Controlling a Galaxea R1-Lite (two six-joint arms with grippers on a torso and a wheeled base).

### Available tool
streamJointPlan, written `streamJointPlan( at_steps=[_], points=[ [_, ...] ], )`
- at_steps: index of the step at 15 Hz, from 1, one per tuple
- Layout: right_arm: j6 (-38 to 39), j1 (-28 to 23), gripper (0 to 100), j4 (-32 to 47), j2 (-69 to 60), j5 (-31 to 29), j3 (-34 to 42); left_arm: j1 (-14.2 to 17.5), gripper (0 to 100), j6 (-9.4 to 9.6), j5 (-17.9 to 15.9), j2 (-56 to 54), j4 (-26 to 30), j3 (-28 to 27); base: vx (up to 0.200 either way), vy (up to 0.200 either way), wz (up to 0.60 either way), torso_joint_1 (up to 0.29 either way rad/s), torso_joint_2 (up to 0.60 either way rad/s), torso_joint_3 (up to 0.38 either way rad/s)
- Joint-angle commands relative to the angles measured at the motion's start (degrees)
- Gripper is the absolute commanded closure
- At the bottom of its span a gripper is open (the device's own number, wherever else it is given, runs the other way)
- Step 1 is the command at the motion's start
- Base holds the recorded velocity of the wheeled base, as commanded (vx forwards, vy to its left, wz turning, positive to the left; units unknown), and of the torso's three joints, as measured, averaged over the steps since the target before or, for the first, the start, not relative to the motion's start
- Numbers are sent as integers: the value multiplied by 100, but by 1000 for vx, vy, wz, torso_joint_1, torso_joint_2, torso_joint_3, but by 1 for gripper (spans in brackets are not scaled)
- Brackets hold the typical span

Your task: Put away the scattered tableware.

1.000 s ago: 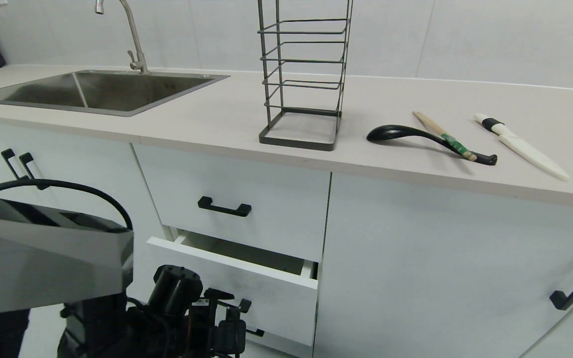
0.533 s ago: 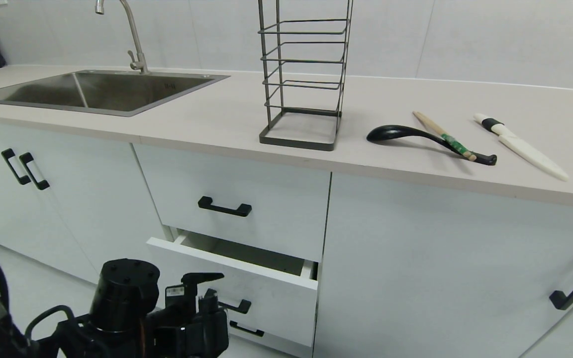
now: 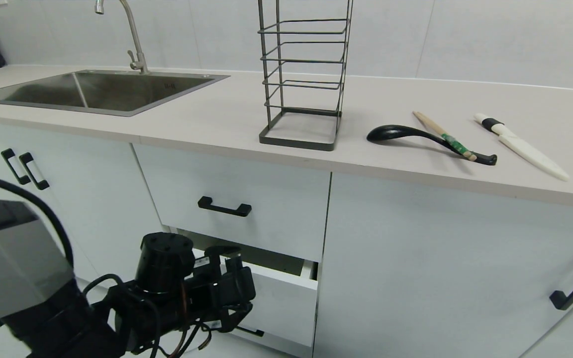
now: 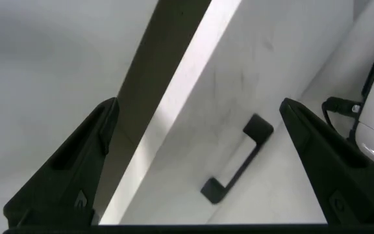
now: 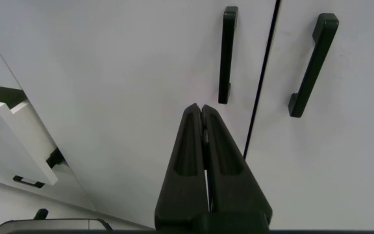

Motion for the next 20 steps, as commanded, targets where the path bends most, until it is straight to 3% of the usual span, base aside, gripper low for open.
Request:
streamJointPlan(
  at_steps=[1, 7, 9, 10, 11, 12, 16, 19, 20],
  points=[
    [1, 0, 100, -1, 0, 4, 1, 10, 0, -4, -3, 801, -10, -440, 0, 0, 0, 0, 0, 0],
    [1, 0, 100, -1, 0, 4, 1, -78, 0, 49, -30, 1047, -63, -194, 0, 0, 0, 0, 0, 0],
    [1, 0, 100, -1, 0, 4, 1, -245, 0, 5, -38, 555, -406, 685, 0, 0, 0, 0, 0, 0],
    [1, -9, 100, -1, 0, 4, 1, -254, 0, 5, -38, 538, -423, 729, 0, 0, 0, 0, 0, 0],
    [1, 0, 100, -1, 0, 4, 1, -333, 0, -4, -12, -16, -801, 1617, 0, 0, 0, 0, 0, 0],
    [1, 0, 100, -1, 0, 4, 1, -359, 0, -4, -12, -245, -889, 1854, 0, 0, 0, 0, 0, 0],
    [1, 0, 100, -1, 0, 4, 1, -438, 0, -13, -21, -579, -907, 1898, 0, 0, 0, 0, 0, 0],
    [1, -9, 100, -1, 0, 4, 1, -886, 0, -48, -30, -658, -907, 1959, 0, 0, 0, 0, 0, 0],
    [1, 0, 100, -1, 0, 4, 1, -1062, 0, -136, -21, -719, -907, 1959, 0, 0, 0, 0, 0, 0]
  ],
)
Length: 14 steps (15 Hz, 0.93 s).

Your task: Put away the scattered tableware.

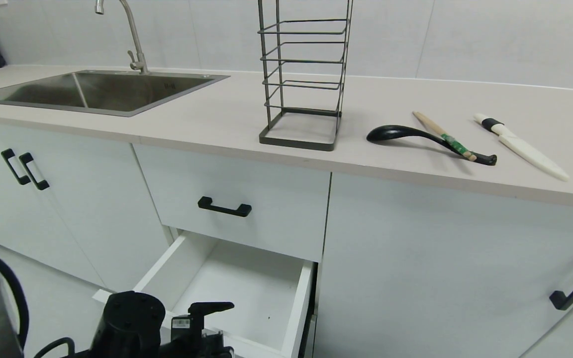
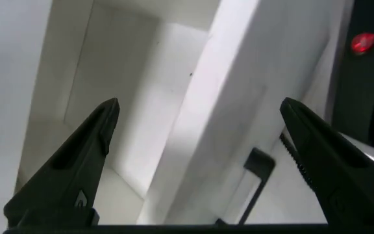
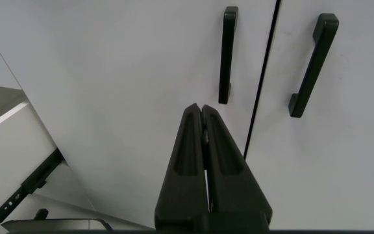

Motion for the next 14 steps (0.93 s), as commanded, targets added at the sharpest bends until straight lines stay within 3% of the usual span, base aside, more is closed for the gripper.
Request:
streamJointPlan(
  at_steps=[1, 3, 4, 6, 7, 8, 9, 10, 11, 12, 13, 14],
  points=[
    [1, -9, 100, -1, 0, 4, 1, -352, 0, -129, 5, -240, -6, 12, 0, 0, 0, 0, 0, 0],
    [1, 0, 100, -1, 0, 4, 1, -590, 0, -235, 14, -407, 3, 21, 0, 0, 0, 0, 0, 0],
    [1, 0, 100, -1, 0, 4, 1, -862, 0, -375, 14, -609, 11, -32, 0, 0, 0, 0, 0, 0],
    [1, 0, 100, -1, 0, 4, 1, -1029, 0, -1202, 93, -1049, 38, -409, 0, 0, 0, 0, 0, 0],
    [1, 0, 100, -1, 0, 4, 1, -968, 0, -1703, 418, -1269, 55, -612, 0, 0, 0, 0, 0, 0],
    [1, 0, 100, -1, 0, 4, 1, -906, 0, -2327, 770, -1462, 108, -823, 0, 0, 0, 0, 0, 0],
    [1, 0, 100, -1, 0, 4, 1, -722, 0, -3109, 945, -1559, 310, -1113, 0, 0, 0, 0, 0, 0],
    [1, 0, 100, -1, 0, 4, 1, -449, 0, -3662, 980, -1620, 530, -1288, 0, 0, 0, 0, 0, 0],
    [1, -9, 100, -1, 0, 4, 1, 403, 0, -4726, 901, -1743, 1048, -1455, 0, 0, 0, 0, 0, 0],
    [1, 0, 100, -1, 0, 4, 1, 650, 0, -4998, 761, -1787, 1180, -1429, 0, 0, 0, 0, 0, 0],
    [1, 0, 100, -1, 0, 4, 1, 1019, 0, -5324, 233, -1910, 1339, -1315, 0, 0, 0, 0, 0, 0],
    [1, 0, 100, -1, 0, 4, 1, 1731, 0, -5447, -496, -1928, 1321, -990, 0, 0, 0, 0, 0, 0]
  ],
)
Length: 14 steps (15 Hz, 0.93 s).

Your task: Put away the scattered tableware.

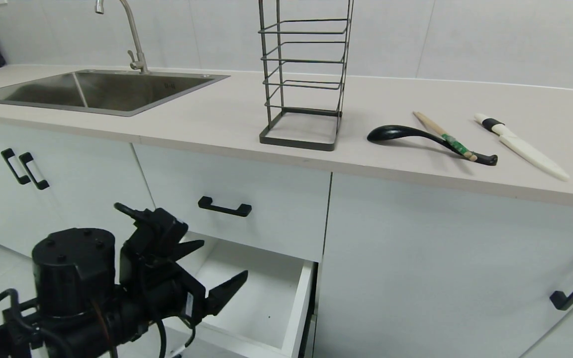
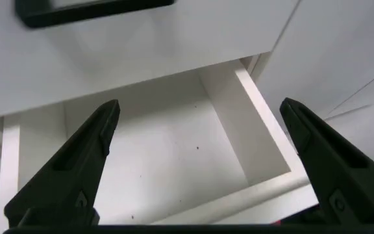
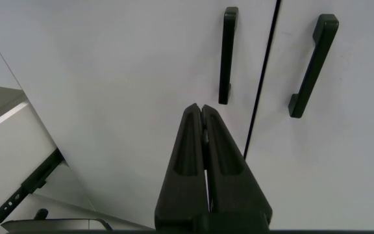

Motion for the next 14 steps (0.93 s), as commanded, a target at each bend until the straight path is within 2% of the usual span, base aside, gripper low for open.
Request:
streamJointPlan(
  at_steps=[1, 4, 5, 8, 11, 14],
  points=[
    [0, 2, 100, -1, 0, 2, 1, 1108, 0, -209, -826, -263, 83, 507, 0, 0, 0, 0, 0, 0],
    [0, 2, 100, -1, 0, 2, 1, 1002, 0, -157, -835, -421, -66, 709, 0, 0, 0, 0, 0, 0],
    [0, -6, 100, -1, 0, 2, 1, 1020, 0, -51, -835, -702, -172, 621, 0, 0, 0, 0, 0, 0],
    [0, 2, 100, -1, 0, 2, 1, 1354, 0, 125, -835, -1221, -110, 648, 0, 0, 0, 0, 0, 0],
    [0, 2, 100, -1, 0, 2, 1, 1600, 0, 142, -835, -1370, -119, 885, 0, 0, 0, 0, 0, 0],
    [0, 2, 100, -1, 0, 2, 1, 1626, 0, 142, -844, -1660, -163, 946, 0, 0, 0, 0, 0, 0]
  ],
)
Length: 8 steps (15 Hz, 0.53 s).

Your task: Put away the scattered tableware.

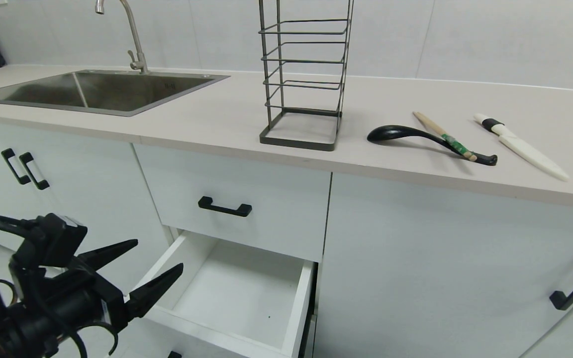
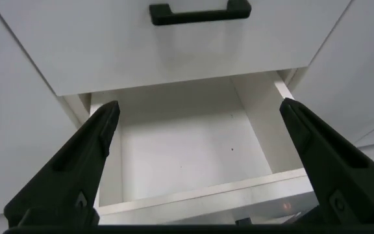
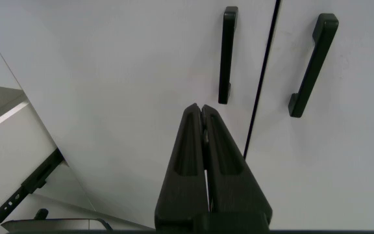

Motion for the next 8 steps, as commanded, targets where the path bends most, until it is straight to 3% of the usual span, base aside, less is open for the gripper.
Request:
streamJointPlan(
  at_steps=[1, 5, 8],
  points=[
    [0, 5, 100, -1, 0, 2, 1, 25, 0, -18, -4, -453, -22, 10, 0, 0, 0, 0, 0, 0],
    [0, 5, 100, -1, 0, 2, 1, 385, 0, -18, -4, -1718, 31, 485, 0, 0, 0, 0, 0, 0],
    [0, -4, 100, -1, 0, 2, 1, 842, 0, -1, -4, -2966, 567, 538, 0, 0, 0, 0, 0, 0]
  ],
)
